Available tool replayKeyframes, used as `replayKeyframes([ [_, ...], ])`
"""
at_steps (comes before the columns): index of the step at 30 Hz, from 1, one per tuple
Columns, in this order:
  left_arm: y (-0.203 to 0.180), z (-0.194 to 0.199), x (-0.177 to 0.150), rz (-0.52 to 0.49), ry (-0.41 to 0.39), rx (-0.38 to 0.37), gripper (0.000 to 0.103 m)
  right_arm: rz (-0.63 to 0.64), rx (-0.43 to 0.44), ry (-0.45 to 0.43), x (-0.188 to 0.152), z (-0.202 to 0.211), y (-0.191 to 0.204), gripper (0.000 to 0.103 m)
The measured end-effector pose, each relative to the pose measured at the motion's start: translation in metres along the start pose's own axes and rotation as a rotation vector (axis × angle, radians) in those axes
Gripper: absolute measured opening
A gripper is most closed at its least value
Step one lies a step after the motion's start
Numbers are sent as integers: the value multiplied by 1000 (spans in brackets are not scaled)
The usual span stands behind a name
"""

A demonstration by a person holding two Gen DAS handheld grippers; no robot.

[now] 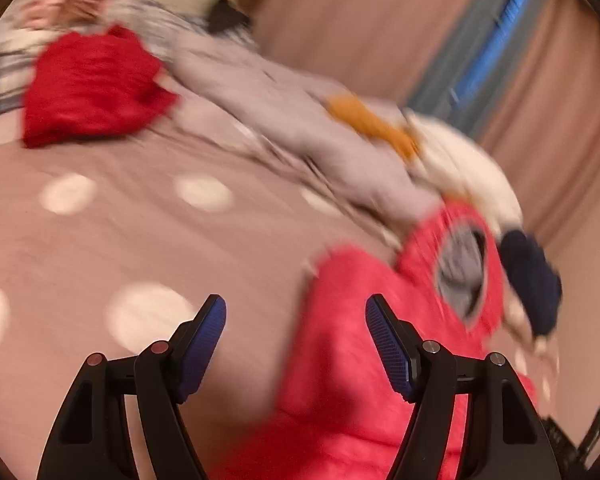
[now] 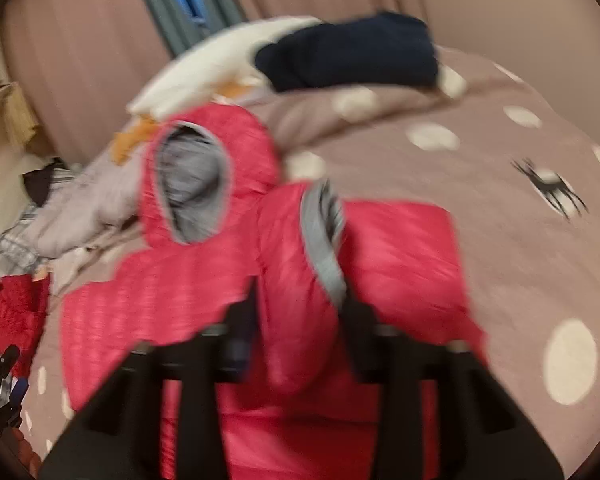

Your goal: Fold large clothes

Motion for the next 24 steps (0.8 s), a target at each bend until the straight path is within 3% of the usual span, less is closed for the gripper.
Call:
replayKeyframes([
  [3,-32,-28,-29,-83,116,-72,71,-26,61,22,-1,-2,-18,51],
  [5,-44,-37,-43,-171,95,30,71,-8,73,15,1,2,-17,53],
  [7,-47,-39,-51,-220,50,54,71,71,67,0,0,1,-6,62],
  [10,-42,-56,-64,-256,68,81,74,175,14,20,-12,-14,0,65],
  [15,-23,-69,-66,-188,98,64,87,183,33,-36,-34,-27,-13,69],
  [24,-26,-70,-70,-201,99,77,87,198,25,-37,-37,-30,-10,72],
])
Point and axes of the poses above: each gripper's, at about its wrist camera, not at the fingertips, and z roughly against the way its jaws point, y to its left, x to its top, the point moved 1 cm from there along -z, roughly the way its jaws point, and after that the axes turned 7 degrees about -y, right-handed, at the moved point
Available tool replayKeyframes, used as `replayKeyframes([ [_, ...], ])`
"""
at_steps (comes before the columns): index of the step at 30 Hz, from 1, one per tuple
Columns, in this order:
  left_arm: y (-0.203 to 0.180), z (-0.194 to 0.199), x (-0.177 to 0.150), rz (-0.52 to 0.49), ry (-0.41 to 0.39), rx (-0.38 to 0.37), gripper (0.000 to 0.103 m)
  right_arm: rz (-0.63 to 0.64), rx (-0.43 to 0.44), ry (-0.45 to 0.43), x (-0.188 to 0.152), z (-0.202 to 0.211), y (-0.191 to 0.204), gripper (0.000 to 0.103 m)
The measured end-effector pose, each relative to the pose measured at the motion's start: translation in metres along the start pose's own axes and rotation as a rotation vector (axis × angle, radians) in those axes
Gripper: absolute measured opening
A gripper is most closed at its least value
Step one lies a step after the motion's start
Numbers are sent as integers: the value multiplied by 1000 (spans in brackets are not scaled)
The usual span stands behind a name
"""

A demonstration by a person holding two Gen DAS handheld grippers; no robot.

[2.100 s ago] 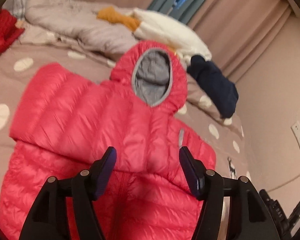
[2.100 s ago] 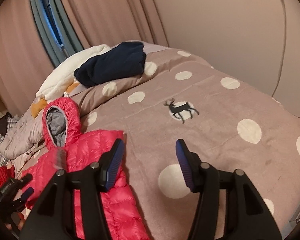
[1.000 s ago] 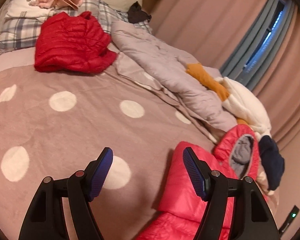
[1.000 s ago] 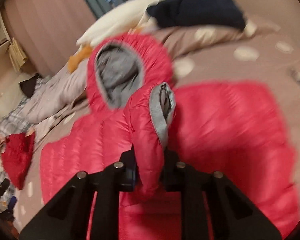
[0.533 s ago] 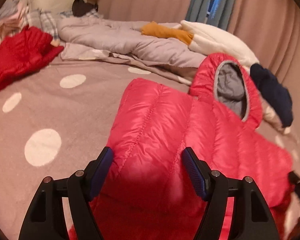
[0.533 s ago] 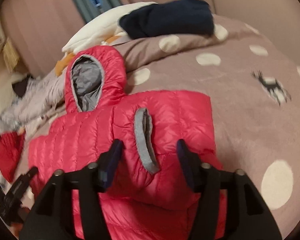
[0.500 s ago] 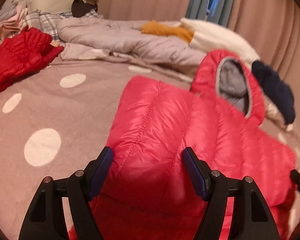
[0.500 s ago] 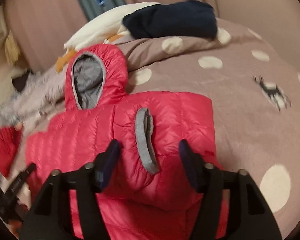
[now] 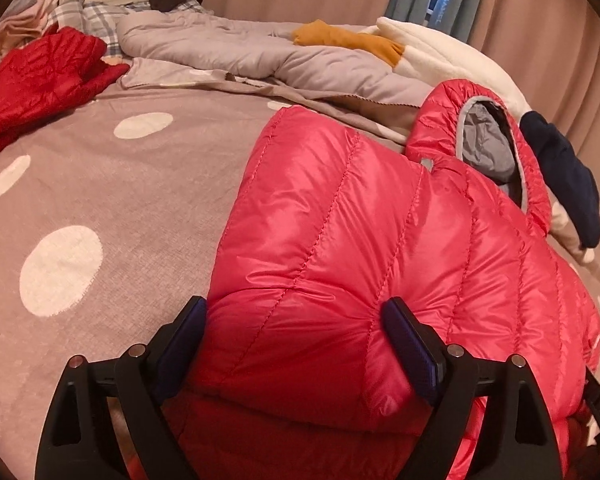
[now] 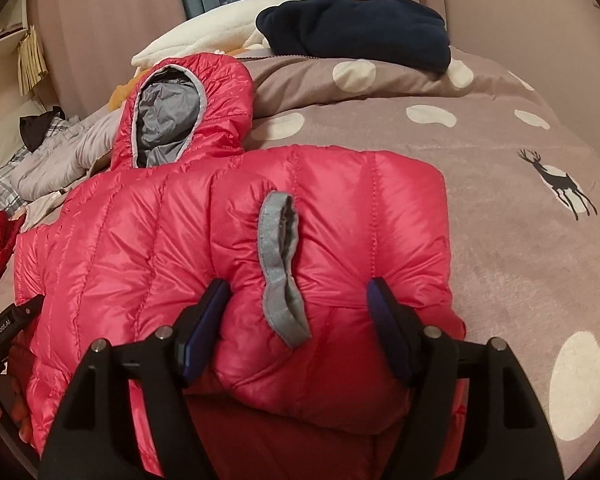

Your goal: Fold large clothes

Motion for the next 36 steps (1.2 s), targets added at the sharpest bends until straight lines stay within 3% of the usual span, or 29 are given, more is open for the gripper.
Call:
replayKeyframes([
  [9,0,3,6,-7,25,25,89,70,-66,11,3,2,12,78],
  [11,10,21,15,16,35,3,83,47,-44,24,9,17,10,78],
  [14,27,64,30,70,-120,-33,77,-20,12,-23,19,41,2,88],
  [17,40,103,51,96,-231,24,64,-89,18,-44,38,58,-4,89],
  [22,72,137,84,242,-291,66,49,-125,55,-104,85,80,3,93],
  [24,81,140,91,266,-301,126,45,-100,67,-108,105,80,13,98],
  [30,127,138,100,358,-339,258,42,-115,162,-73,167,29,38,101],
  [36,153,122,92,438,-329,265,42,56,94,28,206,-80,75,101],
])
Point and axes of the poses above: each gripper's, at about its wrist camera, not at the fingertips, and z roughly against the way its jaws point, y to its left, x to its top, the point moved 1 cm from there along -z, roughly the way its jaws point, and after that the axes turned 7 degrees about -y, right-handed, at the moved point
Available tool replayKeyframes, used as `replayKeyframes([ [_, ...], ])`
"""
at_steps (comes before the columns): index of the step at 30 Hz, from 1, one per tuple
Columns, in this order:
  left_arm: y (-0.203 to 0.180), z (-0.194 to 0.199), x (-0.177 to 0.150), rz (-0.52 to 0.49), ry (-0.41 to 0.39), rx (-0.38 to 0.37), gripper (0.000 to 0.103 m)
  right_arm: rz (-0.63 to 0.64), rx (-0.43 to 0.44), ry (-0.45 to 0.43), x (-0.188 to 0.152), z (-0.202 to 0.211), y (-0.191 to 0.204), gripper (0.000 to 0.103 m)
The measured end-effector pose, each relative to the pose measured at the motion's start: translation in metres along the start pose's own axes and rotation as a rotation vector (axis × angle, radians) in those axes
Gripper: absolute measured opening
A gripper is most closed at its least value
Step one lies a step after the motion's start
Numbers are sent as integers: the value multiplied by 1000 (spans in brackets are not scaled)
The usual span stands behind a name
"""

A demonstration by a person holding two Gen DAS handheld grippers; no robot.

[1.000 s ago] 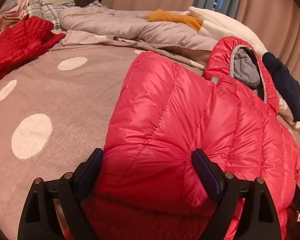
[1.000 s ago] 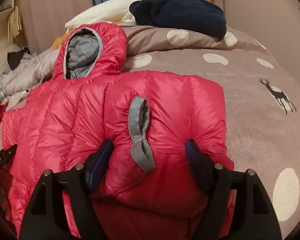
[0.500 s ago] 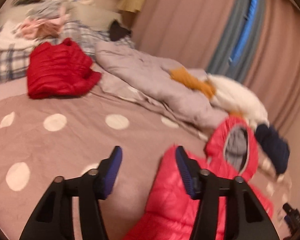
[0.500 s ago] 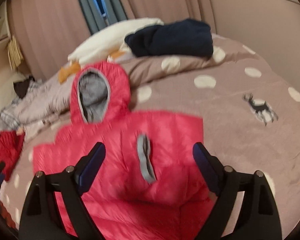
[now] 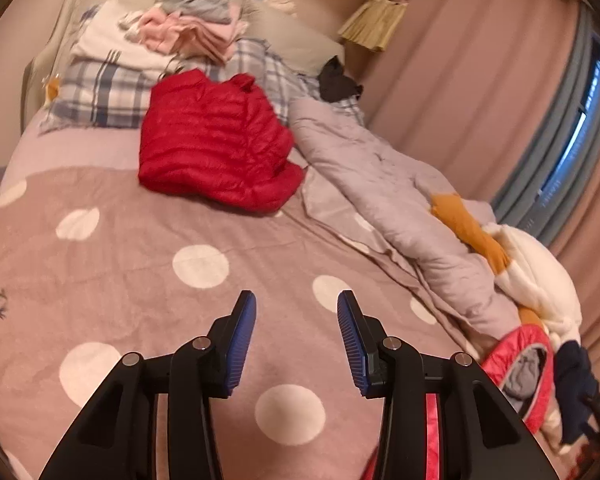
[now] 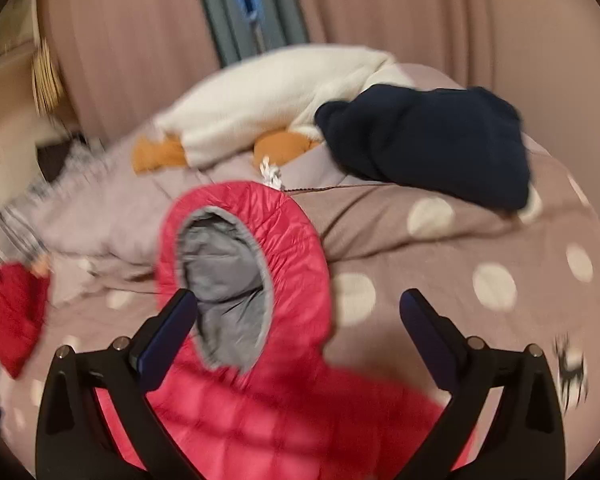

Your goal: Fold large clothes

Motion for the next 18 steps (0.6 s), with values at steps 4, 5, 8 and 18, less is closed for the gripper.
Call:
replayKeyframes([
  [4,4,-14,-19,-29,27,16,42,-93,42,9,13,-66,-11,101],
  [5,3,-18,-25,-44,38,22,42,-139,43,10,14,-84,-17,101],
  [8,5,-29,-37,-65,58,28,42,-199,95,51,9,-120,-22,91],
  [18,-3,-26,-50,-84,63,-24,42,-151,154,-66,11,-60,3,9],
])
Point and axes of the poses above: each gripper's, at about its wrist camera, not at the fingertips, and z roughly against the way its jaws point, y to its left, x to its top, the point moved 1 cm from there along -z, roughly the way its jaws point, and after that the axes turned 7 degrees about -y, right-handed, at the moved point
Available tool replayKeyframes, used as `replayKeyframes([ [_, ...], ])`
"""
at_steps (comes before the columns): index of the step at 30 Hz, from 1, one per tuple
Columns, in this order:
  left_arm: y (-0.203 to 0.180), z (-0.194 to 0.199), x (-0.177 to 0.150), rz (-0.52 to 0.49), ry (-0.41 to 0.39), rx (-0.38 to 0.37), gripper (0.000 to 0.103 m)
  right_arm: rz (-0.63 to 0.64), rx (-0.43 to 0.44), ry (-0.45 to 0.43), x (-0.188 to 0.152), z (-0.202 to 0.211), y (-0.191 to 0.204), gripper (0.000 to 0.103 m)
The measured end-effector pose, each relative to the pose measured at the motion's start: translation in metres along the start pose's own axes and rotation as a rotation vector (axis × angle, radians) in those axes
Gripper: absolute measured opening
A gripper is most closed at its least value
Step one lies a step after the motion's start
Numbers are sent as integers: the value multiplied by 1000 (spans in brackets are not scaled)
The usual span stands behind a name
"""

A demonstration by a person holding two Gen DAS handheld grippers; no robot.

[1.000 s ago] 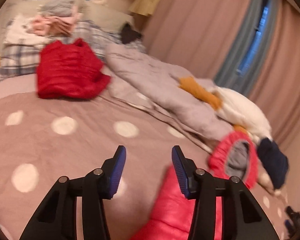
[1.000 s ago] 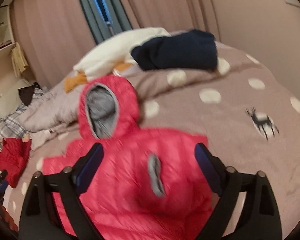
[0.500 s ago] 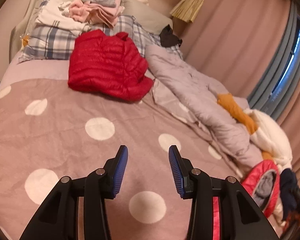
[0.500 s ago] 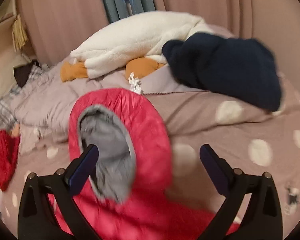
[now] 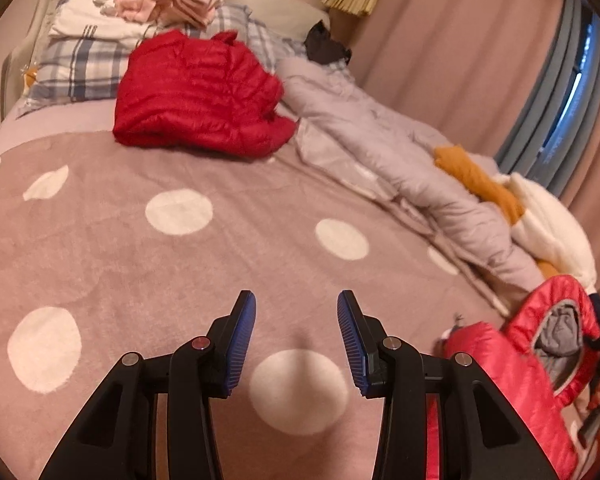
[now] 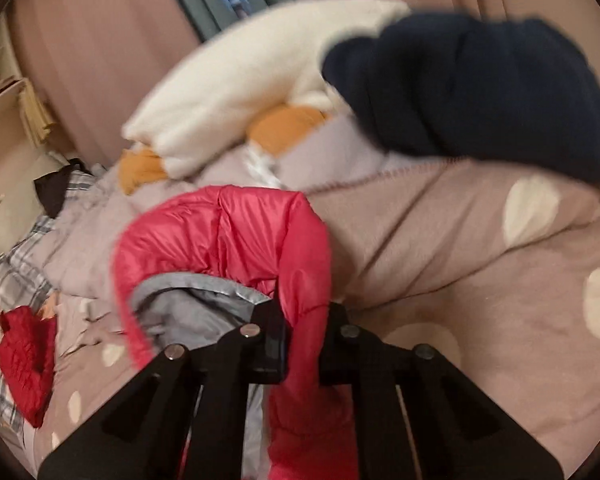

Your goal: Fold large clothes

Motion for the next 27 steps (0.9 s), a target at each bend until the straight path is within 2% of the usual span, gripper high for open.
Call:
replayKeyframes([
  [4,-12,31,4,-25,-28,-49,42,117,86,-72,-5,77,32,9],
  [8,-21,64,4,-24,-14,-136,42,197,146,-105,-42,150,41,10],
  [12,-33,98,1,-62,3,-196,42,207,161,-78,-91,193,29,10],
  [16,-41,127,0,-90,8,-246,43,313,120,7,-148,209,28,12],
  [18,-43,134,-2,-98,18,-264,54,333,86,39,-158,205,21,17],
  [19,-44,137,-3,-89,33,-286,66,320,83,55,-162,207,17,20],
  [20,-43,139,-4,-76,42,-302,70,294,89,68,-164,209,11,28],
  [23,-46,137,-7,-19,93,-371,72,209,100,63,-163,220,-3,41],
  [24,-49,135,-8,-6,108,-388,75,190,107,54,-165,228,-2,57],
  [25,-52,132,-10,4,120,-401,81,148,118,44,-162,232,-8,66],
  [26,-56,129,-12,7,131,-406,84,121,126,37,-163,239,-6,79],
  [27,-61,122,-14,4,148,-400,84,93,139,33,-163,242,-7,80],
])
Point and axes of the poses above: each gripper's, at about its wrist camera, not at the fingertips, and z roughly against the way its jaws point, y to its left, x to its top, the point moved 1 cm from there along -z, roughly the way its jaws point, and after that the axes turned 7 degrees about -y, right-handed, at the moved point
